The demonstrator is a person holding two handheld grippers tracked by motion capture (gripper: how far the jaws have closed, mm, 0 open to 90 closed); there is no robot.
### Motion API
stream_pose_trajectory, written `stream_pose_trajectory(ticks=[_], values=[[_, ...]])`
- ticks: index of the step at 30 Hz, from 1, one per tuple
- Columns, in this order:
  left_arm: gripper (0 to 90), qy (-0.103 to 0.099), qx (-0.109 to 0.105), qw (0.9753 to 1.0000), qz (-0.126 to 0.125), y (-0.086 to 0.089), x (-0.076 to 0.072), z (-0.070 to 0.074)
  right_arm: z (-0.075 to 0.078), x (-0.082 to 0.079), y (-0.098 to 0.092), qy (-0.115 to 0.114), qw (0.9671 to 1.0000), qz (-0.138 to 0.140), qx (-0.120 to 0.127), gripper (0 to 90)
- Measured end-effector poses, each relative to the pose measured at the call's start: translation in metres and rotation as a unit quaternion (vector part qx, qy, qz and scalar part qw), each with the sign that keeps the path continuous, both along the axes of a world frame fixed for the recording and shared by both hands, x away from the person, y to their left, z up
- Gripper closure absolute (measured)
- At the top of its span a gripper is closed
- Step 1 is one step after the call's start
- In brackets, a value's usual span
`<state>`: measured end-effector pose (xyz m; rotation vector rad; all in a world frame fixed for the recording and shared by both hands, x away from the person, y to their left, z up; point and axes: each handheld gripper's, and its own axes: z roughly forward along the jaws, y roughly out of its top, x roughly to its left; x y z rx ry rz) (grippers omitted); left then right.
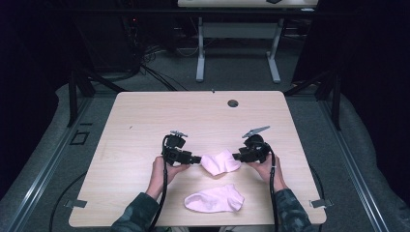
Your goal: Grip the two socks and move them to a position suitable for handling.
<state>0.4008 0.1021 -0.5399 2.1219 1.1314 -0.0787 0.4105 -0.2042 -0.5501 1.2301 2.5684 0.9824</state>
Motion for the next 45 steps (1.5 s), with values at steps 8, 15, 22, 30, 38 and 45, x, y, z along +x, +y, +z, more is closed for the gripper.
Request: stream_pose_trajectory(ticks=[8, 15, 22, 30, 38, 45], values=[[41.8, 0.026, -0.043, 0.9977, -0.045, -0.007, 0.012, -0.018, -0.015, -0.002, 0.007, 0.003, 0.9997, -0.008, -0.023, 70.8], [80.4, 0.038, -0.042, 0.9971, -0.052, -0.019, 0.016, -0.012, -0.018, -0.012, 0.006, -0.005, 0.9996, -0.027, -0.011, 86.1], [66.8, 0.030, -0.053, 0.9975, -0.037, -0.017, 0.016, 0.021, -0.018, -0.024, 0.006, -0.008, 0.9965, -0.082, -0.017, 87.0], [52.9, 0.029, -0.008, 0.9994, -0.019, -0.015, 0.012, 0.007, -0.016, -0.030, 0.000, -0.016, 0.9908, -0.129, -0.040, 83.1], [45.5, 0.031, 0.056, 0.9979, -0.010, -0.021, 0.000, -0.010, -0.016, -0.035, 0.000, 0.002, 0.9943, -0.105, -0.017, 78.8], [44.1, 0.016, 0.074, 0.9971, -0.002, -0.016, -0.006, -0.012, -0.015, -0.036, 0.002, 0.005, 0.9965, -0.081, -0.020, 73.2]])
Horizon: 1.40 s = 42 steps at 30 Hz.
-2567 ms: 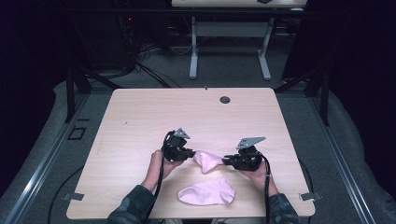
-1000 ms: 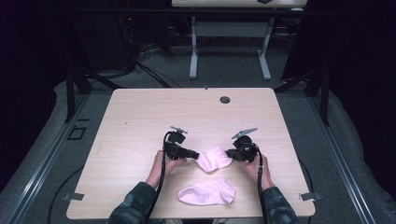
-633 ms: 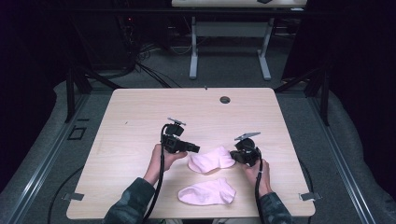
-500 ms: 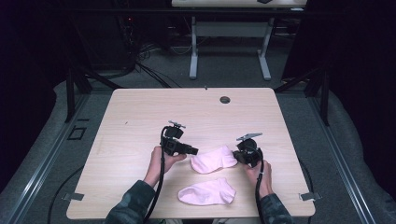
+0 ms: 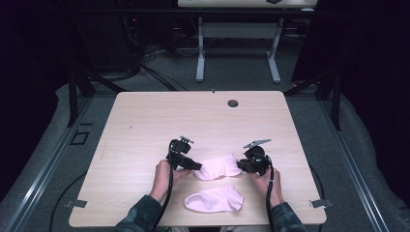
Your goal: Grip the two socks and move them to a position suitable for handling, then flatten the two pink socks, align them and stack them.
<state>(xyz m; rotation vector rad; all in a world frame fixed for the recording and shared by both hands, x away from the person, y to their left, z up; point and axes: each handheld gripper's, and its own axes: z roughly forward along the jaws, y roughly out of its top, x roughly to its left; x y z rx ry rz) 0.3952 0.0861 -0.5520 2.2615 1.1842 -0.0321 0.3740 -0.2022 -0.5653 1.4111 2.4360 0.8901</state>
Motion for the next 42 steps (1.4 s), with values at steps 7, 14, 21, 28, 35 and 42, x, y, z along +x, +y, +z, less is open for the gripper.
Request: stream_pose_trajectory(ticks=[7, 14, 21, 28, 35, 42], values=[[40.1, -0.009, 0.016, 0.9998, 0.000, 0.002, -0.003, -0.002, 0.008, 0.009, -0.001, -0.032, 0.9991, 0.022, 0.017, 48.2], [39.1, -0.014, 0.027, 0.9995, -0.008, -0.004, -0.004, -0.003, 0.000, 0.017, 0.008, -0.015, 0.9988, 0.045, -0.008, 52.9], [47.1, -0.023, 0.042, 0.9988, -0.008, -0.006, -0.006, -0.005, -0.001, 0.015, 0.013, -0.021, 0.9983, 0.050, -0.023, 65.0], [59.3, -0.042, 0.067, 0.9968, -0.014, -0.009, -0.010, -0.005, -0.003, 0.011, 0.014, -0.034, 0.9982, 0.047, -0.016, 77.1], [76.8, -0.051, 0.069, 0.9960, -0.024, -0.010, -0.014, -0.006, -0.005, 0.009, 0.013, -0.034, 0.9981, 0.052, 0.005, 84.5], [88.5, -0.056, 0.049, 0.9969, -0.027, -0.007, -0.013, -0.008, -0.004, 0.010, 0.008, -0.021, 0.9981, 0.058, 0.004, 85.3]])
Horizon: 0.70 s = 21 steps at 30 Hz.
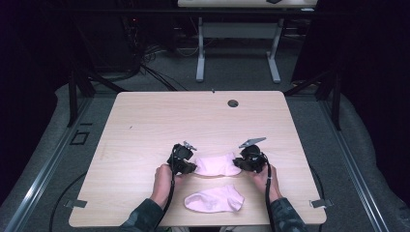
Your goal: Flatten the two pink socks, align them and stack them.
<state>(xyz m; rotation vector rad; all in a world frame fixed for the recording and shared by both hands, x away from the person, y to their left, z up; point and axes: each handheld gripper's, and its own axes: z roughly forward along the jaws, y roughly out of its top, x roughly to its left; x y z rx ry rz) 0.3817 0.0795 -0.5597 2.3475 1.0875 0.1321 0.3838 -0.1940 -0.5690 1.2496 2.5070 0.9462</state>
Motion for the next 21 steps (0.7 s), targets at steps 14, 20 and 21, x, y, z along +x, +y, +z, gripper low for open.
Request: stream_pose_trajectory(ticks=[14, 20, 21], values=[[88.9, -0.021, -0.086, 0.9961, 0.006, 0.024, -0.031, 0.041, 0.042, -0.026, -0.008, -0.007, 0.9991, -0.002, 0.042, 85.2], [88.9, -0.024, -0.115, 0.9931, -0.004, 0.035, -0.064, 0.057, 0.065, -0.058, -0.010, 0.000, 0.9987, 0.021, 0.046, 85.1], [88.8, -0.022, -0.120, 0.9925, -0.006, 0.037, -0.071, 0.058, 0.067, -0.062, -0.010, 0.000, 0.9987, 0.024, 0.046, 85.0]])
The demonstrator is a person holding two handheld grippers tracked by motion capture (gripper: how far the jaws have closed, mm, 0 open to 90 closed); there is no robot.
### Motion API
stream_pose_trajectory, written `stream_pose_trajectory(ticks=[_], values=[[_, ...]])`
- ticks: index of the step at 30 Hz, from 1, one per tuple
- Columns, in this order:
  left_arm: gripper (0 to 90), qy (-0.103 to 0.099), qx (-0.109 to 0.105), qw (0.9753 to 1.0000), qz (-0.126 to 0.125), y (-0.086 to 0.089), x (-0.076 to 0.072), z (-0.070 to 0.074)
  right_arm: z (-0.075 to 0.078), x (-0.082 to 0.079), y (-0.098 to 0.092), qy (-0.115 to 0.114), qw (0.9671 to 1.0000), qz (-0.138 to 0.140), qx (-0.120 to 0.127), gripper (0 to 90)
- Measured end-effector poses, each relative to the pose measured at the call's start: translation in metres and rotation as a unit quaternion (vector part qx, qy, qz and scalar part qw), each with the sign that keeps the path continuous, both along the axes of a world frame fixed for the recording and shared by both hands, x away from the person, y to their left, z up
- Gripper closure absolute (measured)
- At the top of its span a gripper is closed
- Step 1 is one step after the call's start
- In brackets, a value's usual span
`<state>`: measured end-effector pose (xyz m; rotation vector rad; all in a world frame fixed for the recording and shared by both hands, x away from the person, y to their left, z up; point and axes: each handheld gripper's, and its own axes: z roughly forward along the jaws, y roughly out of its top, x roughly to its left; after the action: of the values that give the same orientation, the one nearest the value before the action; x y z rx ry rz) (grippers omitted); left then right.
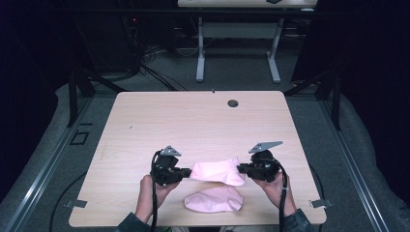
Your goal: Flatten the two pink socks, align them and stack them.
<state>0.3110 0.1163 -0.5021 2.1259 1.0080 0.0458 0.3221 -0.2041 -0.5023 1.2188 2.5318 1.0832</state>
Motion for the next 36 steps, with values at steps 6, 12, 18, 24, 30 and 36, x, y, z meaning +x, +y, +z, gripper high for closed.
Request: stream_pose_trajectory(ticks=[6, 12, 18, 24, 30, 36], values=[[88.8, -0.006, -0.001, 1.0000, -0.004, 0.002, -0.029, -0.005, -0.003, -0.027, 0.006, 0.010, 0.9996, 0.022, -0.013, 84.9], [88.8, 0.017, 0.007, 0.9998, -0.003, 0.002, -0.046, -0.029, -0.022, -0.038, 0.007, 0.034, 0.9989, 0.029, -0.014, 84.7], [88.1, 0.026, 0.037, 0.9989, -0.010, -0.003, -0.050, -0.046, -0.045, -0.039, 0.009, 0.051, 0.9977, 0.033, -0.029, 84.3], [65.6, 0.005, 0.051, 0.9987, -0.002, -0.004, -0.052, -0.043, -0.054, -0.041, 0.011, 0.052, 0.9978, 0.031, -0.029, 77.8], [60.4, -0.012, 0.077, 0.9969, -0.002, -0.015, -0.048, -0.045, -0.046, -0.052, 0.012, 0.028, 0.9993, 0.015, -0.018, 61.9], [69.7, -0.014, 0.109, 0.9939, -0.005, -0.022, -0.048, -0.058, -0.057, -0.056, 0.018, 0.025, 0.9981, 0.018, -0.053, 65.4]])
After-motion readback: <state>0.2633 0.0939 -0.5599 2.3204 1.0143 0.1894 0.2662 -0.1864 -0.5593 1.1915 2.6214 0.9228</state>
